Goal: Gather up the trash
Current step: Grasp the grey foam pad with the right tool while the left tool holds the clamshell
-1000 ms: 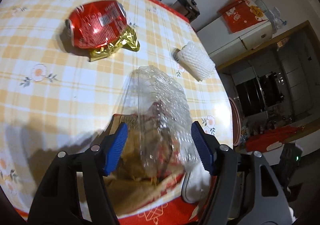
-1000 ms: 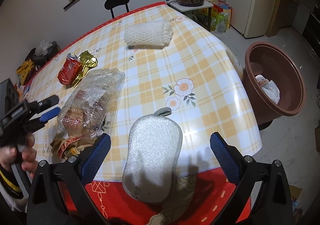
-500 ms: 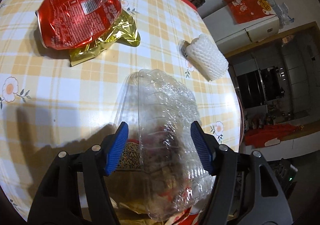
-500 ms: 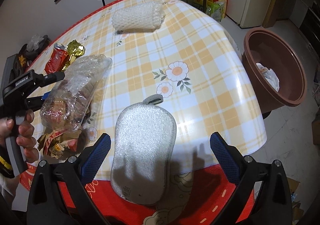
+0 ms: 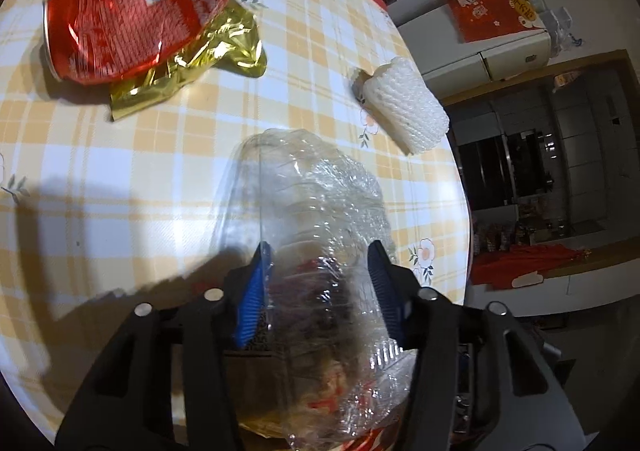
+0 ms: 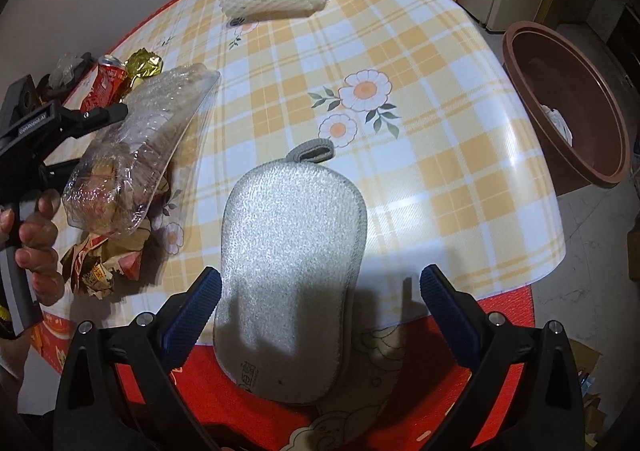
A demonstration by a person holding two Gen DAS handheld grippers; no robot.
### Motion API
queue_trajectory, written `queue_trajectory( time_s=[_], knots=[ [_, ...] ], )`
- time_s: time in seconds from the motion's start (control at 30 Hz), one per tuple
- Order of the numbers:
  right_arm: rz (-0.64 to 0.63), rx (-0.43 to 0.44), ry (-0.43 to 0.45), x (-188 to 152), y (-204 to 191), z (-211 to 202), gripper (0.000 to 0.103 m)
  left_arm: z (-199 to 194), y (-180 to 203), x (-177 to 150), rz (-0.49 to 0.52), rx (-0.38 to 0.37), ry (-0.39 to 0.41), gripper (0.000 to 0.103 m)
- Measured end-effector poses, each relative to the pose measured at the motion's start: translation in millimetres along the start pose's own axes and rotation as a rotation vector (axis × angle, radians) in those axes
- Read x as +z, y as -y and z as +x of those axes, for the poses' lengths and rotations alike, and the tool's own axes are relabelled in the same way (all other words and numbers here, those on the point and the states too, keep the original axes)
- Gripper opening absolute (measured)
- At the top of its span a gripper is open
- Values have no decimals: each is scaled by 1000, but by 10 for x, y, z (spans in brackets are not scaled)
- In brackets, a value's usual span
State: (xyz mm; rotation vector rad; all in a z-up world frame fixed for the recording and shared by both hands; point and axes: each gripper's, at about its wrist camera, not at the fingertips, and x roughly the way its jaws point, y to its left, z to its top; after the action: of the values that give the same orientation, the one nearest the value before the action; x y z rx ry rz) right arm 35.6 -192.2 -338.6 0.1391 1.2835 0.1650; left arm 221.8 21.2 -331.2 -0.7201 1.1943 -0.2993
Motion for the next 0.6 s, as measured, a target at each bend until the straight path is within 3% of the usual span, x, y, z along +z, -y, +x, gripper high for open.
queue_trajectory(
  time_s=[0.2, 0.6],
  knots=[
    [-24, 10, -14, -12, -103, 43, 98, -196, 117, -19, 19, -5, 54, 36],
    [-58, 28, -37, -31, -265, 115, 98, -772, 474, -122, 104, -89, 171, 28]
  ],
)
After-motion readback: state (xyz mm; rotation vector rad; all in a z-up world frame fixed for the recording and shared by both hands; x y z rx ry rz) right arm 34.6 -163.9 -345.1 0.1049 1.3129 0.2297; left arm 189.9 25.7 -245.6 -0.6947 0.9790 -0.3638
